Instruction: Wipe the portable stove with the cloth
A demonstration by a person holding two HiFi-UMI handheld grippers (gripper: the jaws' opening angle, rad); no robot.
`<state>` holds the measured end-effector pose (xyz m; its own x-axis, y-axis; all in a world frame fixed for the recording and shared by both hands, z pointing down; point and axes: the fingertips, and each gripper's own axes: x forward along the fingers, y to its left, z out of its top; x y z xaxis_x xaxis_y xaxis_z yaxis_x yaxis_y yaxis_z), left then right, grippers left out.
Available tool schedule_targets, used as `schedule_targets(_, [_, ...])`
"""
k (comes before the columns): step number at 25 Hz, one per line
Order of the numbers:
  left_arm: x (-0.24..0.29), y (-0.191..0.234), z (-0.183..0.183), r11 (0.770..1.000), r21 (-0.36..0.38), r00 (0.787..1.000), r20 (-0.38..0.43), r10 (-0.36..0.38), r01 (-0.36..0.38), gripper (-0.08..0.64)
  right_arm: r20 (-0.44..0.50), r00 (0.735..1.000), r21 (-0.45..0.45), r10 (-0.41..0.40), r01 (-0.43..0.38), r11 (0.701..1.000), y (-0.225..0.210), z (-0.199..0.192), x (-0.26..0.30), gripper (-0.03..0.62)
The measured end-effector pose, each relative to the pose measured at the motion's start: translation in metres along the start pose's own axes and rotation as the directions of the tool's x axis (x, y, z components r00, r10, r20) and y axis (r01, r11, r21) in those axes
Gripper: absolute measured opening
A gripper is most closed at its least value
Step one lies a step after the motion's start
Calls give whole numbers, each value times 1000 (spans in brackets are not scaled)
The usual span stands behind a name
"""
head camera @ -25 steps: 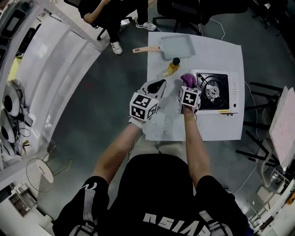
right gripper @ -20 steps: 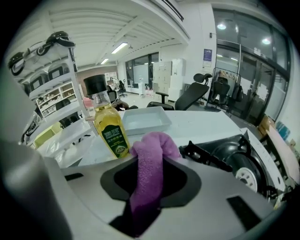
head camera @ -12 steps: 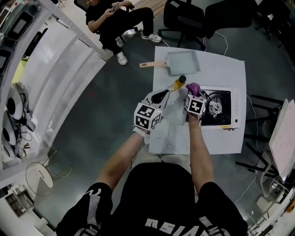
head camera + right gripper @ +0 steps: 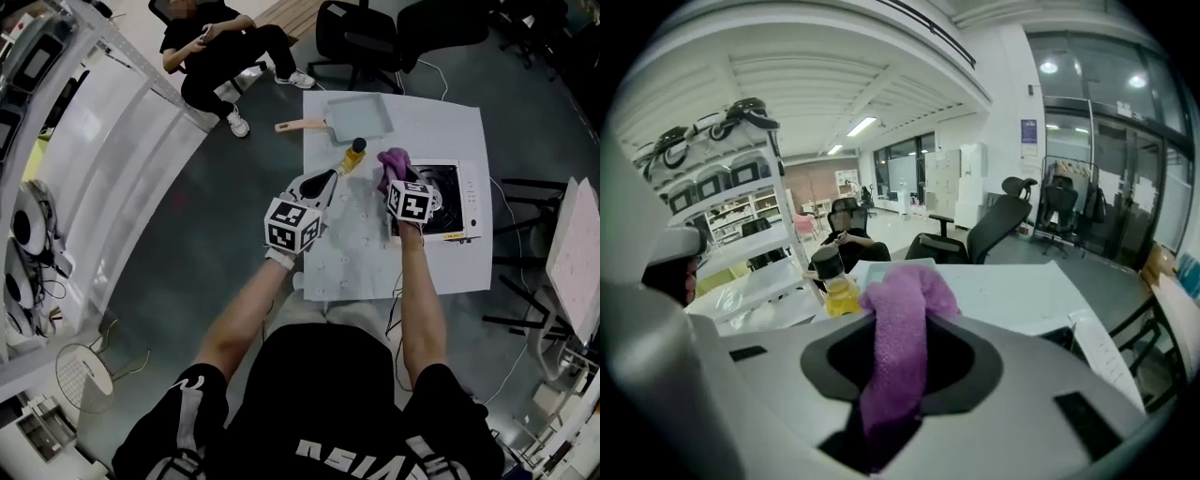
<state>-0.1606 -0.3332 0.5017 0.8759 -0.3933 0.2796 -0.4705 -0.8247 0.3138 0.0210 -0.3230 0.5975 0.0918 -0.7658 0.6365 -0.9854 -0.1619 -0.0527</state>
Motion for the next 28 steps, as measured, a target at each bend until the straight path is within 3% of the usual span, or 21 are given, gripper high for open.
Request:
schedule_targets(7, [7,-29,11,999,30,999,20,36,-37,6,57,994,-74,95,-90,993,-27,38,-20,112])
schedule_targets(13, [45,-51,15,987,-15,986,58,159,-159,6,31,971,-191,235,-225,955,-59,59,-5,112])
schedule_targets(17, [74,-69,13,961,-57,958,82,275,-271,6,-5,936,-268,352,-340,901,-82,72,12,112])
schedule_targets(21, [96,-87,8,925,-94,920,104,378,-369,6,-68,888,-366,455,-446,817,-93,72,31,112])
schedule_targets(28, [120,-97,-10,873,-142,871,96,481,-467,6,-150,803,-442,576,-576,687,-86,66,59,112])
